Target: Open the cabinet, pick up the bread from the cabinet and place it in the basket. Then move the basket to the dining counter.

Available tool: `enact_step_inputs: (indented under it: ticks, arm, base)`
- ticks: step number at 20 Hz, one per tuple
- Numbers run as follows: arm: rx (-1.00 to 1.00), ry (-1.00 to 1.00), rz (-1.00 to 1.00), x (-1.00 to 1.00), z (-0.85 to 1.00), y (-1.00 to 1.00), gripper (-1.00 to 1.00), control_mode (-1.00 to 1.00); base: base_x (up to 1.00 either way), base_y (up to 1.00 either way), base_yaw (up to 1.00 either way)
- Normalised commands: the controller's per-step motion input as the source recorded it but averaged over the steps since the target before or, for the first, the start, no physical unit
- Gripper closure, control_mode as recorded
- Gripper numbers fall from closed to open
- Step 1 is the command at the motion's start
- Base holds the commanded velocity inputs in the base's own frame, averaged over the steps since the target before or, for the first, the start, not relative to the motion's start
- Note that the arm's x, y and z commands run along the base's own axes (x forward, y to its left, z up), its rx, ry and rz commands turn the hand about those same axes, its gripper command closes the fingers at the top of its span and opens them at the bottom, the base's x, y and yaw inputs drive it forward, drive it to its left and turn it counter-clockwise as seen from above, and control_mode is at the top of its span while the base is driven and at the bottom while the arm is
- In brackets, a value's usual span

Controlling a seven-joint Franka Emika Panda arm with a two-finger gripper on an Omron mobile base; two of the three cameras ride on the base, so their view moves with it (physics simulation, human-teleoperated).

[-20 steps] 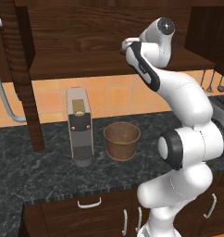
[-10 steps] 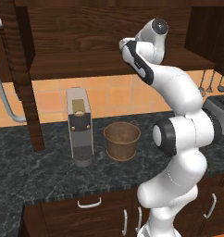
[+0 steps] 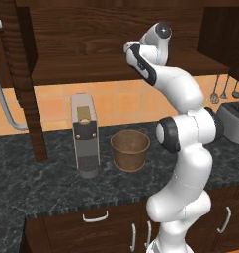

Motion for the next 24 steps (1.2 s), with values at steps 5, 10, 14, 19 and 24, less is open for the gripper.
enact_step_inputs:
  ticks: [5,10,14,19,24]
  arm:
    - [0.00,0.02,0.00,0.47,-0.01,0.00,-1.00,-1.00]
    - [0.00,0.02,0.01,0.26,-0.14,0.00,-1.00,-1.00]
    - [0.00,0.00,0.04,0.28,-0.36,0.11,-1.00,-1.00]
    - [0.00,0.00,0.07,0.42,-0.41,0.18,1.00,-1.00]
    - [0.00,0.01,0.08,0.04,-0.62,0.40,1.00,-1.00]
  base:
    - [0.00,0.00,0.00]
    - [0.00,0.00,0.00]
    - [0.00,0.00,0.00]
    - [0.00,0.00,0.00]
    - [0.00,0.00,0.00]
